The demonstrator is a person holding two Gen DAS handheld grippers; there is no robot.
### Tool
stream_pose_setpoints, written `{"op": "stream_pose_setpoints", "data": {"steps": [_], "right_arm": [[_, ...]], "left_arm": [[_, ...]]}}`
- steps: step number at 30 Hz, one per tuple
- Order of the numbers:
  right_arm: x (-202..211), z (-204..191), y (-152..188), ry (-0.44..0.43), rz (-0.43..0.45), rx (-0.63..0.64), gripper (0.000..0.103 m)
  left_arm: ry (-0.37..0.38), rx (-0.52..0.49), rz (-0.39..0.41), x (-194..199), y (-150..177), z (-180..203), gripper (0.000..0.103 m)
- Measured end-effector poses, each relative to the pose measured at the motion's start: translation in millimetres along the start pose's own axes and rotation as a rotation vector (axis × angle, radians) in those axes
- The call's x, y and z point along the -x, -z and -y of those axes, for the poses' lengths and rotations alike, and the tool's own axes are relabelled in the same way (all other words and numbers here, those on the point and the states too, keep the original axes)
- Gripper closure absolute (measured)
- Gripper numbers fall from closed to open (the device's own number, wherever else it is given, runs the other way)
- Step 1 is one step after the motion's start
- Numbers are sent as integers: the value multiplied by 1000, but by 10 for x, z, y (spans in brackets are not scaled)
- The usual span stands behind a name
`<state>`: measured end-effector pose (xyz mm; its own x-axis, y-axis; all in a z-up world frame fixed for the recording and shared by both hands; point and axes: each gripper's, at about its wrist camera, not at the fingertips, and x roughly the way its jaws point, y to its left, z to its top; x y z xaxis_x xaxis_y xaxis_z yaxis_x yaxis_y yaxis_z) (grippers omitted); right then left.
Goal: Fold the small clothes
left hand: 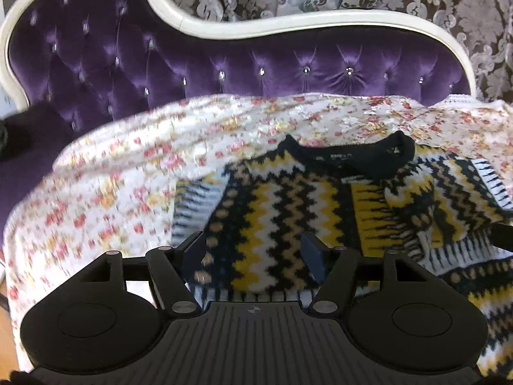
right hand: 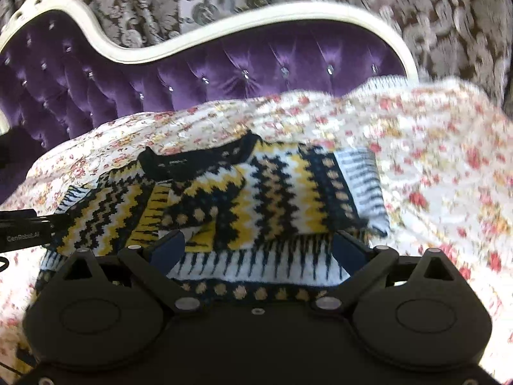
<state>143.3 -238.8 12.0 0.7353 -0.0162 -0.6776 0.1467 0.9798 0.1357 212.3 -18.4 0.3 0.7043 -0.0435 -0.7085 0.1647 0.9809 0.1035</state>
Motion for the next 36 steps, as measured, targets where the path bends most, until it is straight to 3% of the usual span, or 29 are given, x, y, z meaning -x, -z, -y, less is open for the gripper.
{"op": "stream_pose_setpoints", "data": {"steps": [7,15,23,25,32,36], "right_arm": [[-160,-206,68,-48,-59,32,5],[-314,-690,-119,-50,-55,198,8],[-909,-964,-151,50,-178,326,58],[-913,-867,-180,39,-177,288,88],[-619,-170,-264,50,-128,25,89],[-683,137,-168,6,-204,-73,78]], "left_arm": [[26,73,-21,31,189,-280,40],[30,143,-29,43,328,-591,40],[29,172,-49,23,447,-774,40],[33,182,-52,17,456,-806,40],[32,164,-35,-20,398,-759,40],[37,150,-32,-70,320,-644,40]]}}
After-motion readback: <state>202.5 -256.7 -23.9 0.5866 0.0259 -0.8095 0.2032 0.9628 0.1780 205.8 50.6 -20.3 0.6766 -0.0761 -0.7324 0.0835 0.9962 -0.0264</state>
